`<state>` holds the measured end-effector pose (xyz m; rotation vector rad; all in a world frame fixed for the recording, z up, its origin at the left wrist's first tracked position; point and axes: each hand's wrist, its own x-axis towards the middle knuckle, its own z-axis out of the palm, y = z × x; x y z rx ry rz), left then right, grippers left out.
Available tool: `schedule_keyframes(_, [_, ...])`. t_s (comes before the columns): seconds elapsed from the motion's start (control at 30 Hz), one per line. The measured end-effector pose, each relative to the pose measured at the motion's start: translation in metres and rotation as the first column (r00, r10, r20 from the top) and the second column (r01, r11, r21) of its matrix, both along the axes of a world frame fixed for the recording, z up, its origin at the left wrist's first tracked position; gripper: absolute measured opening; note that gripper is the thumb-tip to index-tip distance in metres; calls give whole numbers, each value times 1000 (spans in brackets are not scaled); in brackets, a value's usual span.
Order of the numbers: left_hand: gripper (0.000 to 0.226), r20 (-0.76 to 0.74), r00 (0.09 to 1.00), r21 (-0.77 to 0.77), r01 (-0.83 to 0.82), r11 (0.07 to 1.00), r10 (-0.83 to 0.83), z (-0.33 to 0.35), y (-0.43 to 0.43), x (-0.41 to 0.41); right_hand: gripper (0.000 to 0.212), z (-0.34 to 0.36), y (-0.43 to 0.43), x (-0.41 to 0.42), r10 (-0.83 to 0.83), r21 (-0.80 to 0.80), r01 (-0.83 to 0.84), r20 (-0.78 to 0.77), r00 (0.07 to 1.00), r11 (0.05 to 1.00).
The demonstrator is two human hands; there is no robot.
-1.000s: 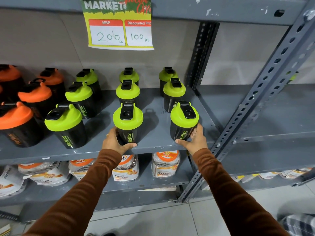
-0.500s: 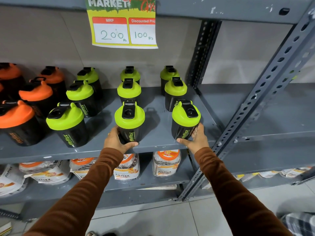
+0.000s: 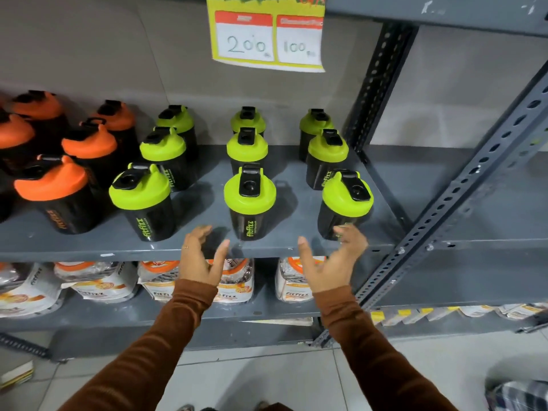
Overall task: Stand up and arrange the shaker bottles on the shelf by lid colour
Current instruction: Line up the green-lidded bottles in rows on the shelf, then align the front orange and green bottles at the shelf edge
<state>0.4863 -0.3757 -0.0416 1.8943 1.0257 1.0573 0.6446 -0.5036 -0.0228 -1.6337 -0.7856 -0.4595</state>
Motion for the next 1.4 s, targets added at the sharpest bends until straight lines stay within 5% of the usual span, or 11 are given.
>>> schedule_keyframes(0.13, [40, 66, 975, 109, -218, 970, 211, -8, 18, -34, 28, 18, 40, -67, 348, -66, -343, 257, 902, 937])
schedule_keyframes(0.27, [36, 145, 914, 140, -398, 907, 379, -4, 52, -79, 27, 23, 92, -128, 553, -100, -550, 12, 833, 829])
schedule_keyframes(0.43, [68, 152, 871, 186, -489, 852, 467, 7, 112, -144, 79, 14, 155, -167, 405, -110, -479, -392, 826, 871])
schedule_keyframes(0.57, [101, 39, 926, 8, -377, 926, 376, 15, 167, -170, 102, 13, 185, -186, 315, -141, -465, -563, 764, 874])
schedule_keyframes(0.67, [113, 11, 970, -86, -241, 967, 243, 19, 194, -177, 104, 11, 196, -196, 228, -176, -402, -594, 771, 899])
schedule_keyframes(0.83, [98, -21, 999, -149, -52, 987, 50, 21, 207, -182, 93, 6, 205, -205, 118, -204, -289, -589, 800, 935])
schedule_keyframes(1.4, [85, -67, 994, -280, 62, 958, -84, 28, 190, -217, 90, 8, 196, -217, 69, -226, -272, -638, 767, 936])
